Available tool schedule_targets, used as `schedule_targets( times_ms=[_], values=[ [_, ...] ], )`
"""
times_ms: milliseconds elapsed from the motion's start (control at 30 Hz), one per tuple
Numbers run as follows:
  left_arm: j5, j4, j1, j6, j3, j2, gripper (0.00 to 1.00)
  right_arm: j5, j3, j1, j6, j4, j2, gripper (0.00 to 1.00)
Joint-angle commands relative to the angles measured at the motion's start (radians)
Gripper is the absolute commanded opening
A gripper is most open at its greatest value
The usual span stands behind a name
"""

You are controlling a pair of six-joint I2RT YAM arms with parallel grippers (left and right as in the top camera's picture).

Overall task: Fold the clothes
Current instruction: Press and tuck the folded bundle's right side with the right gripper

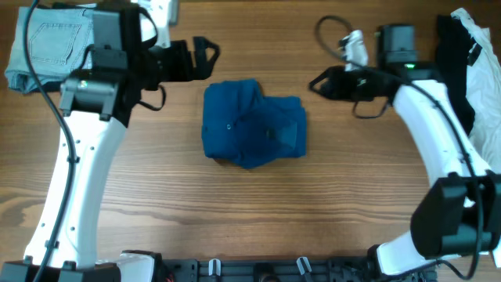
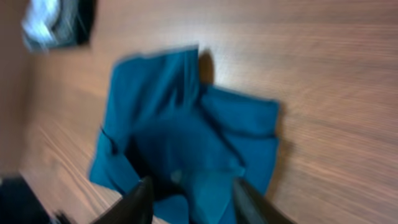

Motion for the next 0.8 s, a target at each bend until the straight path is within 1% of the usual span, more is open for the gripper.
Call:
schedule_targets(
  times_ms=[0, 33, 167, 233, 333, 400, 533, 600, 767],
  values=[
    [-0.010, -0.051, 0.064, 0.005, -0.003, 0.026, 1.00, 0.179, 0.005, 0.100, -0.070, -0.020, 0.066, 0.53],
    [-0.030, -0.066, 0.073, 0.006, -0.003, 0.030, 1.00, 0.216, 0.005, 0.122, -0.070, -0.023, 0.079, 0.55],
    [-0.094, -0.100, 0.079, 0.005, -0.003, 0.032, 1.00, 0.319, 0.005, 0.189, -0.071, -0.034, 0.131, 0.57],
    [-0.105, -0.115, 0.079, 0.005, -0.003, 0.033, 1.00, 0.313, 0.005, 0.203, -0.059, -0.045, 0.142, 0.57],
    [-0.104, -0.132, 0.079, 0.005, -0.005, 0.041, 1.00, 0.290, 0.005, 0.213, 0.014, -0.064, 0.144, 0.59],
    [-0.103, -0.140, 0.078, 0.005, -0.010, 0.053, 1.00, 0.236, 0.005, 0.216, 0.083, -0.082, 0.145, 0.61],
    [-0.104, -0.139, 0.076, 0.005, -0.041, 0.069, 1.00, 0.227, 0.005, 0.235, 0.197, -0.110, 0.145, 0.62],
    [-0.104, -0.140, 0.076, 0.005, -0.054, 0.081, 1.00, 0.227, 0.005, 0.247, 0.228, -0.118, 0.145, 0.62],
    [-0.103, -0.143, 0.074, 0.004, -0.055, 0.111, 1.00, 0.243, 0.005, 0.272, 0.227, -0.105, 0.145, 0.62]
  ],
)
